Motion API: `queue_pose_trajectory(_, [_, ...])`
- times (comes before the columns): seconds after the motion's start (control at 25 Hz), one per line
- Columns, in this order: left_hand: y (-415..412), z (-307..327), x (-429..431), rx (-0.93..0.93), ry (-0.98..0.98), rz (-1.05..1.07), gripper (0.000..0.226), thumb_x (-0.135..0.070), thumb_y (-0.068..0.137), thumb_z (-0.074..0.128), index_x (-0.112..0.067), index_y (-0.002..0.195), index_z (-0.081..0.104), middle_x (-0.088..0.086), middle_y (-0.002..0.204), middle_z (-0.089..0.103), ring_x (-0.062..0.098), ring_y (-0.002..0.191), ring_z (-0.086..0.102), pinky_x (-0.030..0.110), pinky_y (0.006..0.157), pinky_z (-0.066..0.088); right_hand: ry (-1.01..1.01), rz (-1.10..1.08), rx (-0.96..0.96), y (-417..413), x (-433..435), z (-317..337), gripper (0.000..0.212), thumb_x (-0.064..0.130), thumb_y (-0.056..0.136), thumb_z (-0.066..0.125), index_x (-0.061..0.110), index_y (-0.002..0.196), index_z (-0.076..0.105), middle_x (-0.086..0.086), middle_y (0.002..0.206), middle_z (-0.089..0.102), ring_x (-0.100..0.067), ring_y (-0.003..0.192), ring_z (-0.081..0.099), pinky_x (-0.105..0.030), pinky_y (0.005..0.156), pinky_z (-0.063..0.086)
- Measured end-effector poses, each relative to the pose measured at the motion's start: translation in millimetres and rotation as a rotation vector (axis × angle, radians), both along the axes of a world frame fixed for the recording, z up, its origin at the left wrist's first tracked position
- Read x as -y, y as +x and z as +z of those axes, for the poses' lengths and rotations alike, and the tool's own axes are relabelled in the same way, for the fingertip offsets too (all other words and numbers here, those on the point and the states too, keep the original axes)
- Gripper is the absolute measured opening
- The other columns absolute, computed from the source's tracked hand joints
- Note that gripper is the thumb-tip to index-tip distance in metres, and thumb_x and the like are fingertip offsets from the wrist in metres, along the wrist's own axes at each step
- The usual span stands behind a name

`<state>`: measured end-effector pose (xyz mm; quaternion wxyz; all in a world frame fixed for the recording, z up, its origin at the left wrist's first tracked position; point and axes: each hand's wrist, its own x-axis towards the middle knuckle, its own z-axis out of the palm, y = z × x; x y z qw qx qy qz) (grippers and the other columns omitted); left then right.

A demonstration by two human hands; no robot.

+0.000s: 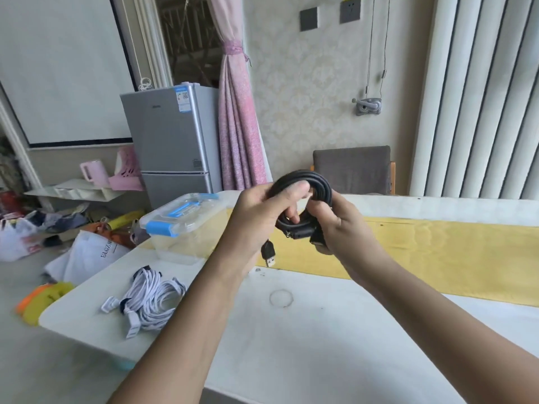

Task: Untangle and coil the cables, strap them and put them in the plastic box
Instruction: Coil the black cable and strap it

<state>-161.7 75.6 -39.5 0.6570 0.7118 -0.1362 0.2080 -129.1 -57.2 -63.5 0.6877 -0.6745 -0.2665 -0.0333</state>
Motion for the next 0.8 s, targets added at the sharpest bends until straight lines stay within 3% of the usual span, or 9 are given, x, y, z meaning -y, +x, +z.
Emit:
queue_pose_trajectory(0.08, [-8.1, -5.0, -11.7, 0.106, -0.16, 0.165, 0.045, -0.043, 0.083, 0.066, 0.003, 0.078, 0.065, -0.011, 0.05, 0.045, 0.009, 0.057, 0.044, 0.02, 0.063, 0.039, 0.086, 0.062, -0.07, -6.5, -33.2, 5.6, 0.01, 0.006, 0.096, 0.039, 0.003, 0.093, 0.048, -0.004, 0.06, 0.034, -0.009, 0.042, 0.029, -0.017, 0.037, 0.025])
queue_pose_trajectory(0.2, [-17.4, -4.2, -46.0, 0.103, -0.257, 0.324, 0.039, -0.043, 0.082, 0.059, -0.02, 0.051, 0.056, -0.011, 0.048, 0.05, 0.007, 0.051, 0.043, 0.018, 0.059, 0.039, 0.045, 0.16, -0.079, -7.7, -79.5, 4.2, 0.012, 0.014, 0.097, 0.045, 0.005, 0.09, 0.047, -0.01, 0.063, 0.04, -0.013, 0.045, 0.036, -0.022, 0.04, 0.031])
queue_pose_trajectory(0.28, [-20.5, -3.1, -83.2, 0.091, -0.151, 0.473, 0.047, -0.039, 0.089, 0.059, -0.021, 0.046, 0.052, -0.01, 0.045, 0.05, 0.007, 0.054, 0.048, 0.022, 0.062, 0.04, -0.028, 0.247, -0.089, -4.1, -108.6, -0.3, 0.033, 0.031, 0.099, 0.046, -0.001, 0.1, 0.051, -0.013, 0.069, 0.052, -0.021, 0.055, 0.05, -0.034, 0.052, 0.046])
queue_pose_trajectory(0.36, [-24.0, -1.5, -118.8, 0.11, 0.028, 0.632, 0.04, -0.041, 0.09, 0.06, -0.023, 0.054, 0.061, -0.011, 0.044, 0.052, 0.004, 0.052, 0.049, 0.019, 0.058, 0.039, -0.083, 0.3, -0.14, 3.4, -133.8, -10.5, 0.044, 0.04, 0.1, 0.036, 0.002, 0.108, 0.055, -0.013, 0.077, 0.06, -0.023, 0.067, 0.058, -0.034, 0.068, 0.052])
queue_pose_trajectory(0.48, [-29.5, -1.4, -171.9, 0.157, 0.236, 0.844, 0.042, -0.046, 0.087, 0.062, -0.007, 0.071, 0.065, -0.002, 0.052, 0.056, 0.012, 0.054, 0.048, 0.026, 0.057, 0.04, -0.26, 0.312, -0.199, 18.9, -179.4, -33.5, 0.029, 0.011, 0.101, 0.036, -0.005, 0.118, 0.053, -0.01, 0.08, 0.06, -0.02, 0.064, 0.056, -0.023, 0.063, 0.049])
queue_pose_trajectory(0.6, [-34.9, -5.5, -214.7, 0.182, 0.348, 0.973, 0.06, -0.059, 0.08, 0.057, 0.001, 0.077, 0.062, 0.021, 0.066, 0.059, 0.035, 0.061, 0.052, 0.039, 0.06, 0.044, -0.651, 0.305, 0.029, 30.6, -222.4, -50.3, 0.041, -0.008, 0.089, 0.034, 0.0, 0.123, 0.055, -0.014, 0.107, 0.065, -0.023, 0.084, 0.062, -0.023, 0.075, 0.047])
queue_pose_trajectory(0.68, [-39.0, -10.5, -232.4, 0.168, 0.363, 1.005, 0.056, -0.055, 0.084, 0.058, 0.0, 0.077, 0.061, 0.022, 0.067, 0.059, 0.041, 0.068, 0.054, 0.043, 0.063, 0.046, -0.828, 0.327, 0.198, 31.4, -245.3, -52.4, 0.044, -0.008, 0.088, 0.038, 0.005, 0.127, 0.057, -0.01, 0.127, 0.059, -0.023, 0.111, 0.058, -0.02, 0.088, 0.041])
queue_pose_trajectory(0.8, [-43.4, -18.3, -247.0, 0.125, 0.355, 1.037, 0.049, -0.045, 0.09, 0.06, 0.003, 0.077, 0.061, 0.02, 0.063, 0.058, 0.041, 0.069, 0.054, 0.04, 0.063, 0.044, -0.995, 0.387, 0.338, 34.3, -274.4, -56.8, 0.045, -0.004, 0.088, 0.045, 0.01, 0.129, 0.057, -0.008, 0.135, 0.054, -0.023, 0.123, 0.049, -0.024, 0.101, 0.035])
